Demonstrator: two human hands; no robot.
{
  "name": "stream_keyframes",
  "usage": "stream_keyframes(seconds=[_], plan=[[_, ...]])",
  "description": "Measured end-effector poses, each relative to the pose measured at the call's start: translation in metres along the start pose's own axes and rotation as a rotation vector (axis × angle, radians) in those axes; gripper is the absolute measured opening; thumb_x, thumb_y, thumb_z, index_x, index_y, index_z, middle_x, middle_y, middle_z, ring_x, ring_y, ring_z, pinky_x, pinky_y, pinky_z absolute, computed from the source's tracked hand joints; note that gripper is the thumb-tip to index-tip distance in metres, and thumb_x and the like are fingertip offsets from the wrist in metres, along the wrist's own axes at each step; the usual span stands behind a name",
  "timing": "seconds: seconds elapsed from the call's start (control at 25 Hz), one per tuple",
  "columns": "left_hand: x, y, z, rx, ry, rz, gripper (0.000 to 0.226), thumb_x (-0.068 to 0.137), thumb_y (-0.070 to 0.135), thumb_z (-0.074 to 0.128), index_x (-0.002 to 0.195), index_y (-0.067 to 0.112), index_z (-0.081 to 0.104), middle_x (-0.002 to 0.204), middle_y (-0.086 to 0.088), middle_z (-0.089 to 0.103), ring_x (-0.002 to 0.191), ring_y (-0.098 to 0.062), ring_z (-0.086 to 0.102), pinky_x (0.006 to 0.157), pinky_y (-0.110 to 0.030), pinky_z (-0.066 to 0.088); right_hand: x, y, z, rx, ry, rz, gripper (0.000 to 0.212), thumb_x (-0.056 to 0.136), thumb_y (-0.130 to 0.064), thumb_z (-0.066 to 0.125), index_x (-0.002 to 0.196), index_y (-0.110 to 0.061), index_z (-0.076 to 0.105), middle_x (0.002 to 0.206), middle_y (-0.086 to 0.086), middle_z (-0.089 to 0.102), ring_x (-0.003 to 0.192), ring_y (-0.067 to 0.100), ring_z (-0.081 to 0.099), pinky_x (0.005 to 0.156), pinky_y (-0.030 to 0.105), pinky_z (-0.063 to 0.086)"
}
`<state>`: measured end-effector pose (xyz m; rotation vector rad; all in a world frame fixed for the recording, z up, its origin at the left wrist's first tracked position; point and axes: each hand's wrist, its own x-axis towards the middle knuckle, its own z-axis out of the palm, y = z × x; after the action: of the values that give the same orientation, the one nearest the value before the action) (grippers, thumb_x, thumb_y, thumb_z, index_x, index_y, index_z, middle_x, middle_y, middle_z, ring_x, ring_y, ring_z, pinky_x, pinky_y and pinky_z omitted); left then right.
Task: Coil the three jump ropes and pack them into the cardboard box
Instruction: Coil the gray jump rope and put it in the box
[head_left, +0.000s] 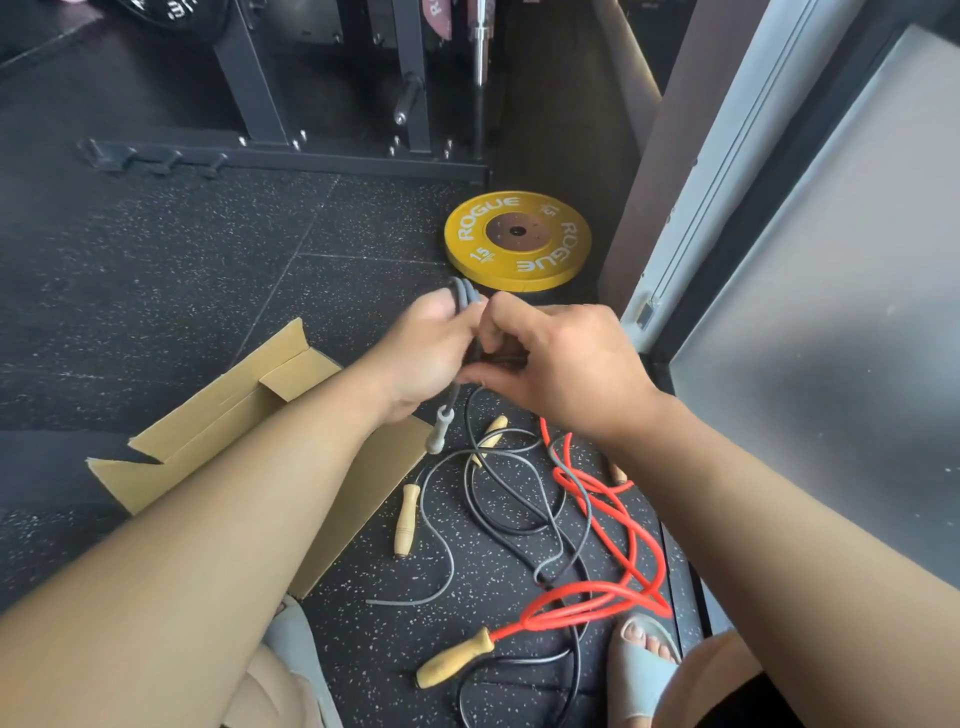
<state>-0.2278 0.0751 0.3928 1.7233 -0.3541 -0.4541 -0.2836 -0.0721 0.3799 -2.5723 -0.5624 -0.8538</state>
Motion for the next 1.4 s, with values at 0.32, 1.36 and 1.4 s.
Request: stream_keyframes(seconds=[0.32, 1.36, 1.4], plan=[[-0.010, -0.012, 0.017, -0.167, -0.171, -0.090, 0.022, 0.102, 0.007, 0.042, 0.089, 0.002, 0.060, 0.067, -0.005, 0.059, 0.061, -0.014, 0.057, 0.061, -0.027, 0.048, -0.010, 0.014, -0.007, 0.342, -0.085, -0.043, 0.027, 0.072, -0.019, 0.053, 0.097, -0.008, 0.052, 0.056, -0.007, 0.057, 0.049, 0.020, 0.049, 0.049, 0.036, 0.046], [0.002, 0.004, 0.017, -0.554, -0.249, -0.033, 0.044, 0.091, 0.037, 0.055, 0.051, 0.021, 0.048, 0.041, 0.005, 0.033, 0.049, -0.012, 0.042, 0.074, -0.029, 0.054, -0.003, 0.042, -0.010, 1.597, -0.312, 0.694, 0.005, 0.091, -0.004, 0.062, 0.091, -0.004, 0.067, 0.098, 0.030, 0.050, 0.076, 0.025, 0.057, 0.075, 0.028, 0.052], [0.003, 0.005, 0.019, -0.529, -0.209, -0.026, 0.038, 0.089, 0.036, 0.056, 0.056, 0.019, 0.048, 0.043, 0.004, 0.034, 0.050, -0.012, 0.042, 0.073, -0.029, 0.053, -0.003, 0.043, -0.010, 1.612, -0.295, 0.690, 0.006, 0.090, -0.012, 0.068, 0.087, -0.007, 0.069, 0.095, 0.031, 0.047, 0.078, 0.026, 0.053, 0.077, 0.028, 0.051]])
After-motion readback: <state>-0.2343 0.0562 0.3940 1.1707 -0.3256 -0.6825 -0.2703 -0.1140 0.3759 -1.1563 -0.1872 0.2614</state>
